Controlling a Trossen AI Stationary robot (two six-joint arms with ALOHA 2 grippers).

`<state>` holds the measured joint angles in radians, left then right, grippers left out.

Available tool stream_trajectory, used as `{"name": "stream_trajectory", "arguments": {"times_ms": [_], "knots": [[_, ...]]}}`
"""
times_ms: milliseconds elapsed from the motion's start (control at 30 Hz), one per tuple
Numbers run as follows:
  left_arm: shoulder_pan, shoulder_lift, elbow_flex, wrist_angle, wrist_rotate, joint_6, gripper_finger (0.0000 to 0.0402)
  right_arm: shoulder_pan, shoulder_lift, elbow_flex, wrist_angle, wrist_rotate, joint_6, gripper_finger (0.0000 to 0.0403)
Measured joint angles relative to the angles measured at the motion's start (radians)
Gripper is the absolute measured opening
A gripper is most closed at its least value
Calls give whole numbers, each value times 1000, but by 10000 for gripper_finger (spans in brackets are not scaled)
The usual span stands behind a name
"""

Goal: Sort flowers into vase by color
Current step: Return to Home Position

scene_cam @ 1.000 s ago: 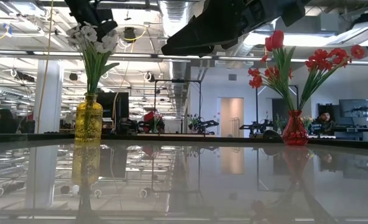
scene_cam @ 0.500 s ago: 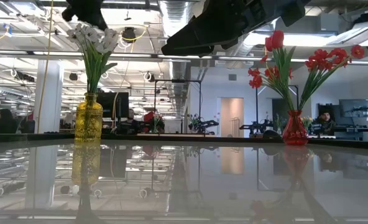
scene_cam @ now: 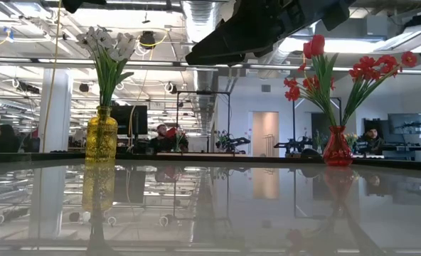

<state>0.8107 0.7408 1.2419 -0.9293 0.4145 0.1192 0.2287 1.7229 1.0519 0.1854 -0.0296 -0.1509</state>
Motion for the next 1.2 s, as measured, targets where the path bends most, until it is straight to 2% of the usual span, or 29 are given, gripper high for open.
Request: {"name": "stream_trajectory", "arguments": {"times_ms": [100,200,333,500,600,733,1000,1200], "knots": [[-38,-41,-69,31,117,-6,104,0,0,0,2,0,0,189],[-86,-80,-175,154,201,-65,99,0,0,0,6,0,14,189],[-180,-109,-340,423,242,-178,89,-1,0,0,15,2,52,189],[-348,-86,-501,815,240,-284,77,-6,0,0,-43,4,79,189],[-458,-41,-544,960,213,-294,70,-21,-10,0,-53,7,79,189],[-603,6,-550,1038,121,-259,62,-55,-65,0,-72,7,80,189],[-920,54,-549,1019,-97,-180,41,-98,-193,0,-180,6,83,189],[-1153,109,-581,920,-191,-134,23,-56,-238,0,-286,5,144,189]]}}
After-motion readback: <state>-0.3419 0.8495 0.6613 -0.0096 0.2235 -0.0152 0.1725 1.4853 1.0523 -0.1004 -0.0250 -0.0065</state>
